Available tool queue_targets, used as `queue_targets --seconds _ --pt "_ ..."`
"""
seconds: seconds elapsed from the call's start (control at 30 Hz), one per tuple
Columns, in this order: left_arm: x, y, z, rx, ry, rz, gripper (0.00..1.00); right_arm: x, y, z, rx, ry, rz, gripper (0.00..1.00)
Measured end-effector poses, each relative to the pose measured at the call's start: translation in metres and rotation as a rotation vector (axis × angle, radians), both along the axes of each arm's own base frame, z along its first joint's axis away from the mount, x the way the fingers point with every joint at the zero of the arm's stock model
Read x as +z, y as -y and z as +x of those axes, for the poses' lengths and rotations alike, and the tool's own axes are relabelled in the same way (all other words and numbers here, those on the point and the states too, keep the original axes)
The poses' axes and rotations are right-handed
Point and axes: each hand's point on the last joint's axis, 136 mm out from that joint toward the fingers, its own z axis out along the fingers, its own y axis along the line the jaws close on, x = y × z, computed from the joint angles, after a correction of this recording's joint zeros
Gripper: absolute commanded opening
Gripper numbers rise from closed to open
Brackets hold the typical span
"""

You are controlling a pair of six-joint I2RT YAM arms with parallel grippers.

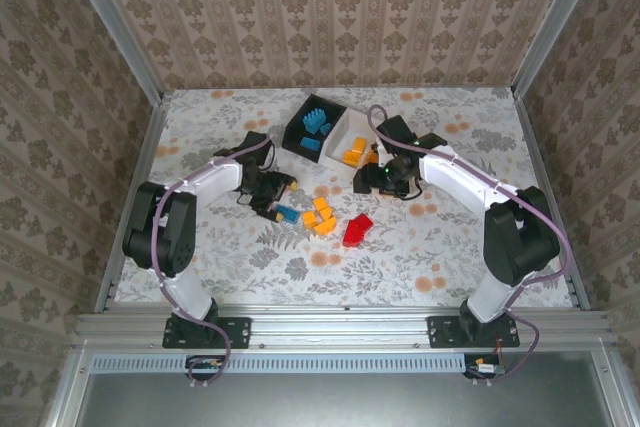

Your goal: Sort the legos into containers by color

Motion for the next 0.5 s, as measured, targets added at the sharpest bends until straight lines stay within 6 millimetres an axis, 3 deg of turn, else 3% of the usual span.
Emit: queue_targets --seconds 0.27,0.5 --pt "-0.007 -0.001 -0.01 -0.004 -0.038 -0.002 0.66 -0.003 0.002 0.001 -0.004 0.002 -0.002 0.68" --pt "-0.025 -0.006 -0.018 -0.01 -0.086 0.012 0.5 -0.005 0.003 0.0 -0.007 0.001 -0.008 0.68"
